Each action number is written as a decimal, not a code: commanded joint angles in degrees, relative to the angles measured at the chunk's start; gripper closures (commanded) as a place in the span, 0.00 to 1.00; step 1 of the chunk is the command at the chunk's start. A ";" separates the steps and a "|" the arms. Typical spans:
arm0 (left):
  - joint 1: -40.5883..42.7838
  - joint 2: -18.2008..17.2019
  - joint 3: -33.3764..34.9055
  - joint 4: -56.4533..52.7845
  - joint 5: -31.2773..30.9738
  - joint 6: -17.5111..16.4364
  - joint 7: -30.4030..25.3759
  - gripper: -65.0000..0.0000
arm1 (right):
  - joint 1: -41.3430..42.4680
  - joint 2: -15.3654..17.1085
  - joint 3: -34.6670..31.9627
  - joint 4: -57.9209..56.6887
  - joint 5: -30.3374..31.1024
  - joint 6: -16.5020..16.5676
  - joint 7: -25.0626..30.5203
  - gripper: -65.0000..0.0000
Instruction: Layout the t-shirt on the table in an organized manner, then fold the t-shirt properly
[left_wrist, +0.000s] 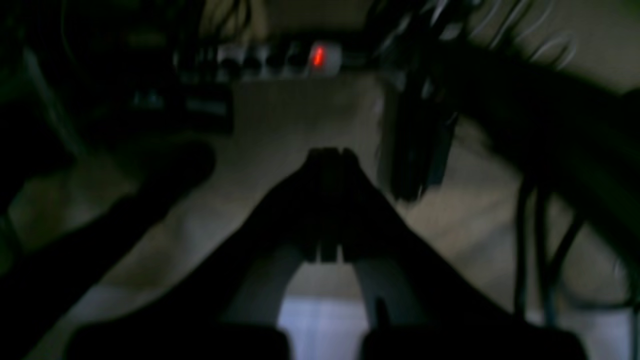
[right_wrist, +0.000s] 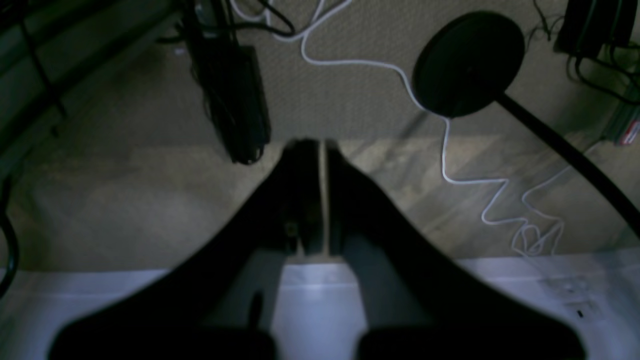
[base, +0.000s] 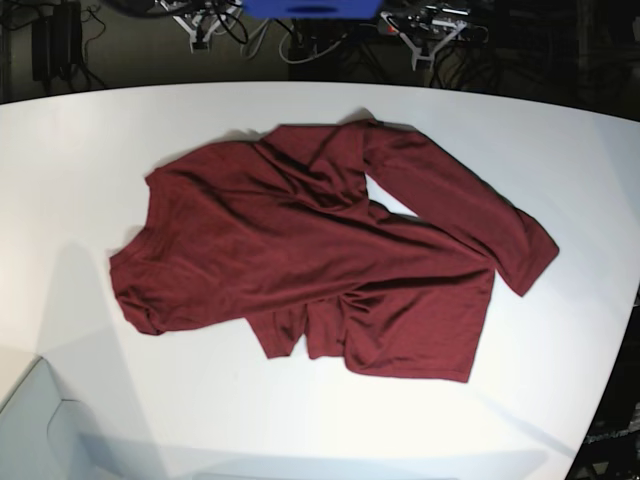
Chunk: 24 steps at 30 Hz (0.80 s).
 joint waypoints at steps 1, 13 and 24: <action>0.08 0.13 0.08 0.07 0.12 0.10 0.53 1.00 | -0.09 0.00 0.25 0.27 -0.10 0.36 -0.26 1.00; 0.43 -0.92 0.08 3.85 0.12 0.19 1.41 1.00 | -0.09 0.44 -0.19 0.35 -0.10 0.36 -0.18 1.00; 8.79 -1.54 -0.27 14.31 -0.32 0.01 0.97 1.00 | -8.44 3.08 0.25 10.73 -0.10 0.45 3.60 1.00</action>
